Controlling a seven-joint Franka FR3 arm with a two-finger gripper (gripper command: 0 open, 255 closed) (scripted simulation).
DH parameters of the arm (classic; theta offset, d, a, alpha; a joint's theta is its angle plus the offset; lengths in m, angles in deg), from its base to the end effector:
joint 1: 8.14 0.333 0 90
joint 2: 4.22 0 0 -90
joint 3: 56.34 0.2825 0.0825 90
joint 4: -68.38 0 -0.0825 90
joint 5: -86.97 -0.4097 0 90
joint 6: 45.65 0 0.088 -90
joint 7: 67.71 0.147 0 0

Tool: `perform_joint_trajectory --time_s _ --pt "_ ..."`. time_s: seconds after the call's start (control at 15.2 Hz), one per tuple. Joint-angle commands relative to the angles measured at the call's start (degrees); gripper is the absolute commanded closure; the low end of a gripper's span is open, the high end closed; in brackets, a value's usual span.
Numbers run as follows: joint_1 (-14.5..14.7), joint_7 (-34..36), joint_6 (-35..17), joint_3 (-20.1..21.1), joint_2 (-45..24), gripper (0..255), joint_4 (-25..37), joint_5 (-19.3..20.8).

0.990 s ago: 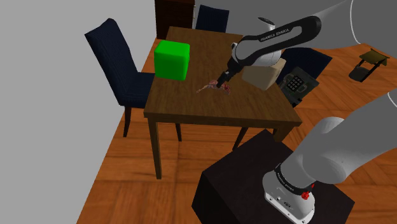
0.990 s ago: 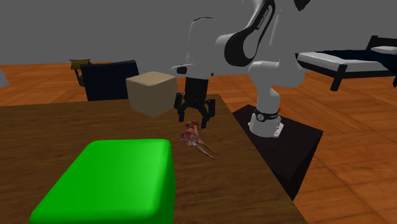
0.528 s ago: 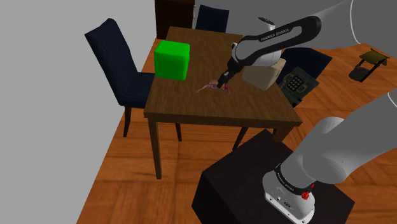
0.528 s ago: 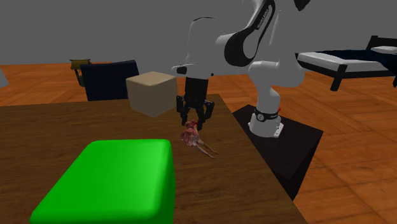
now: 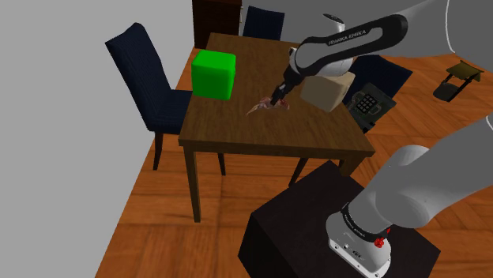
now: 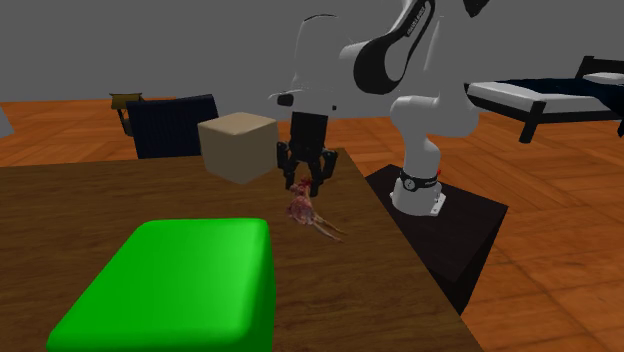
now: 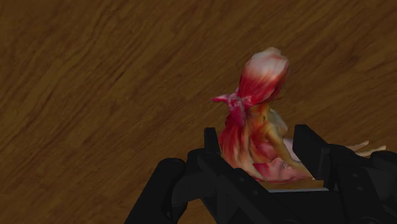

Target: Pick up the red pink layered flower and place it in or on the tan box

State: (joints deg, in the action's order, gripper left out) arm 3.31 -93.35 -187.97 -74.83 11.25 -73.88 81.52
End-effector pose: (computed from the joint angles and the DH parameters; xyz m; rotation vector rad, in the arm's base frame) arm 0.5029 -0.0538 0.3234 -3.0099 -0.3885 -0.4381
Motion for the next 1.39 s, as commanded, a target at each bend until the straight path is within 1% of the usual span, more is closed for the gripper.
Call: perform_joint_trajectory --time_s 0.0,0.59,1.32 --pt "-0.3 0.5 1.8 0.2 0.9 255 0.9 0.6" --pt "-0.9 2.5 9.2 1.2 4.1 255 5.3 2.2" --pt "-1.2 4.1 17.9 2.1 6.3 255 11.9 3.2"
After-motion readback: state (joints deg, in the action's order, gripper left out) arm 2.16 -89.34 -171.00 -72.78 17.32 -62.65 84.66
